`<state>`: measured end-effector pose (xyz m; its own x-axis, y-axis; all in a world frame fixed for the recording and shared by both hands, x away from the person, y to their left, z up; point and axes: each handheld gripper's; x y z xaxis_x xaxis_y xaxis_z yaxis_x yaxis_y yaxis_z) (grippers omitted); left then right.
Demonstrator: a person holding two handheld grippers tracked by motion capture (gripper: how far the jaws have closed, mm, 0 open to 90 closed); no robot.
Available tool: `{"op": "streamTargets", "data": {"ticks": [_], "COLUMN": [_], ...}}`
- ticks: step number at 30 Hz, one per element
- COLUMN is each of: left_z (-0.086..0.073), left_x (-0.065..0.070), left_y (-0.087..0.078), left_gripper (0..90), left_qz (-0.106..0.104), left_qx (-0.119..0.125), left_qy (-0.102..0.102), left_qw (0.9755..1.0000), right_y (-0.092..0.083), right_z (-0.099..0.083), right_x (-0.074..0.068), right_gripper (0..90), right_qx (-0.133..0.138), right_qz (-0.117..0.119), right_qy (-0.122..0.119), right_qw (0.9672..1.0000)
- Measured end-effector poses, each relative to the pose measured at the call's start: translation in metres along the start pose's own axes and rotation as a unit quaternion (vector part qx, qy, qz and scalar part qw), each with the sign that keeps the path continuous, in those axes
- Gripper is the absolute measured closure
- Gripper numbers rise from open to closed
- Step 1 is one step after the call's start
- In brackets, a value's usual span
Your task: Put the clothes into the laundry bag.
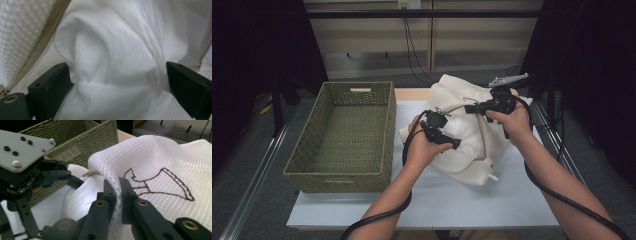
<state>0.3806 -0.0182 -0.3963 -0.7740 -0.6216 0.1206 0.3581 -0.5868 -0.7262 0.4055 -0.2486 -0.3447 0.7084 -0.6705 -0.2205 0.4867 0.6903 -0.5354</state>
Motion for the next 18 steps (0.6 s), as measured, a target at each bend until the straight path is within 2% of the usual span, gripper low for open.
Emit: {"op": "streamTargets", "data": {"ticks": [3, 4, 5, 7, 11, 16, 18], "left_z": [-0.004, -0.004, -0.008, -0.012, -0.019, -0.020, -0.019], "left_x": [0.001, 0.001, 0.000, -0.002, -0.005, -0.005, -0.005], "left_y": [-0.001, -0.001, 0.001, 0.003, 0.007, 0.009, 0.009], "left_gripper": [6.1, 6.1, 6.3, 7.8, 14.0, 22.9, 27.4], "left_qz": [0.003, 0.003, -0.004, -0.002, -0.014, -0.013, -0.021], "left_qx": [-0.021, -0.021, -0.033, -0.038, -0.038, -0.036, -0.036], "left_qy": [0.007, 0.007, 0.009, 0.009, -0.006, -0.008, -0.013], "left_qw": [0.9998, 0.9998, 0.9994, 0.9992, 0.9992, 0.9992, 0.9990], "right_y": [0.001, 0.001, 0.001, 0.000, 0.001, 0.002, 0.002], "right_z": [0.000, 0.000, 0.000, 0.000, 0.000, 0.001, 0.001], "right_x": [0.001, 0.001, 0.001, 0.001, 0.001, 0.001, 0.001], "right_gripper": [86.5, 86.5, 86.6, 86.6, 86.6, 86.6, 86.6], "right_qx": [-0.001, -0.001, -0.001, 0.000, -0.001, -0.004, -0.003], "right_qz": [0.000, 0.000, -0.001, -0.001, -0.002, 0.001, -0.002], "right_qy": [0.001, 0.001, 0.000, 0.001, 0.002, -0.001, 0.000], "right_qw": [1.0000, 1.0000, 1.0000, 1.0000, 1.0000, 1.0000, 1.0000]}}
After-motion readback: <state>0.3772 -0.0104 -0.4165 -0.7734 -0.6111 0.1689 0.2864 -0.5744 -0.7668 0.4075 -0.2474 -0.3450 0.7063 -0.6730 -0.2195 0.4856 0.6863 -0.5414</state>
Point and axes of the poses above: each handheld gripper's, and its own axes: y roughly forward along the jaws, z roughly out of its top, x roughly to its right, and after that the axes turned 1 degree about y, right-handed
